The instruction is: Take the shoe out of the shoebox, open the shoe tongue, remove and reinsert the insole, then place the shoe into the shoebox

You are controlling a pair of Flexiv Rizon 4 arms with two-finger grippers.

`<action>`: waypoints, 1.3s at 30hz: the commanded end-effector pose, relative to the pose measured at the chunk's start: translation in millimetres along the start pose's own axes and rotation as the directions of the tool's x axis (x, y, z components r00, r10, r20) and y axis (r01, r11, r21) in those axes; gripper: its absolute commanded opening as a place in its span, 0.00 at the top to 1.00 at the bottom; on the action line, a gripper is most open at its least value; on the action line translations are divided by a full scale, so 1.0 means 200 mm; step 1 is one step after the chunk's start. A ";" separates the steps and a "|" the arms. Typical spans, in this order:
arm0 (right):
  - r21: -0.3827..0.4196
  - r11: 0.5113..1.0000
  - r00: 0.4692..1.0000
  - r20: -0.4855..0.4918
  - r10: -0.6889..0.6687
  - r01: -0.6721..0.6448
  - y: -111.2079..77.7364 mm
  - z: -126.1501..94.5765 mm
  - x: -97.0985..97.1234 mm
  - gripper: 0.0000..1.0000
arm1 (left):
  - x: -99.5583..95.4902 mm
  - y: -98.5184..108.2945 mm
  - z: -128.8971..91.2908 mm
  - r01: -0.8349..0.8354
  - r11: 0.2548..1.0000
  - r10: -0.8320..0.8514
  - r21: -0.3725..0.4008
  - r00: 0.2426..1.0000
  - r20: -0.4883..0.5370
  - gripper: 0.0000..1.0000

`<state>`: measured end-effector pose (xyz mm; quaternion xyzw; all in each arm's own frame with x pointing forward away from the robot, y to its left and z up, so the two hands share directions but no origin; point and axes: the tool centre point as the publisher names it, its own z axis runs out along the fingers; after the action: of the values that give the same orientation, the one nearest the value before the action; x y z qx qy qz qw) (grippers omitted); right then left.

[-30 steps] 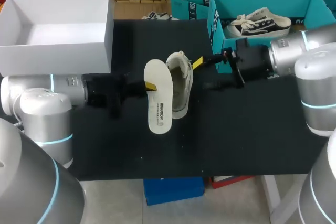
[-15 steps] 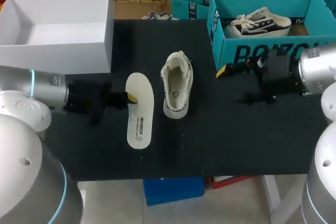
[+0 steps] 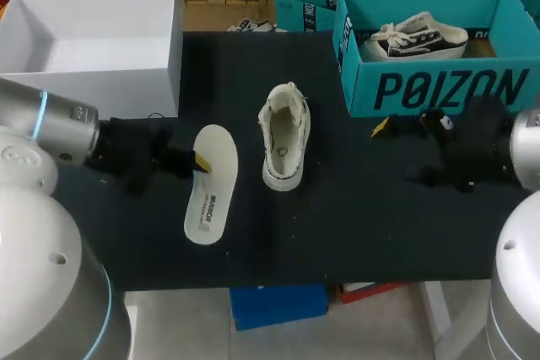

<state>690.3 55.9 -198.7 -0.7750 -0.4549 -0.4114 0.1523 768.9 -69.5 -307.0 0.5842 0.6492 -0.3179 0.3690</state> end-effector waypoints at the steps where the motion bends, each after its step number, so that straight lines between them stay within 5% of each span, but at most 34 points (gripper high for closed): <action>1: -0.143 0.990 1.000 0.012 0.003 -0.001 -0.05 -0.11 0.00 0.00 | -0.01 0.00 -0.01 0.000 1.000 0.001 0.008 1.000 -0.029 1.00; 17: -0.148 0.989 1.000 0.011 0.005 -0.003 -0.05 -0.12 -0.01 0.00 | -0.09 -0.06 0.21 0.020 0.984 -0.017 0.177 1.000 -0.021 1.00; 39: -0.148 0.989 1.000 0.011 0.005 -0.003 -0.05 -0.12 -0.01 0.00 | -0.11 0.19 0.47 0.115 0.949 -0.099 0.292 0.993 -0.071 1.00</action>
<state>682.3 62.2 -196.8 -0.7914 -0.4084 -0.4500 0.0663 806.6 -148.8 -330.9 0.6001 0.6434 -0.4037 0.2509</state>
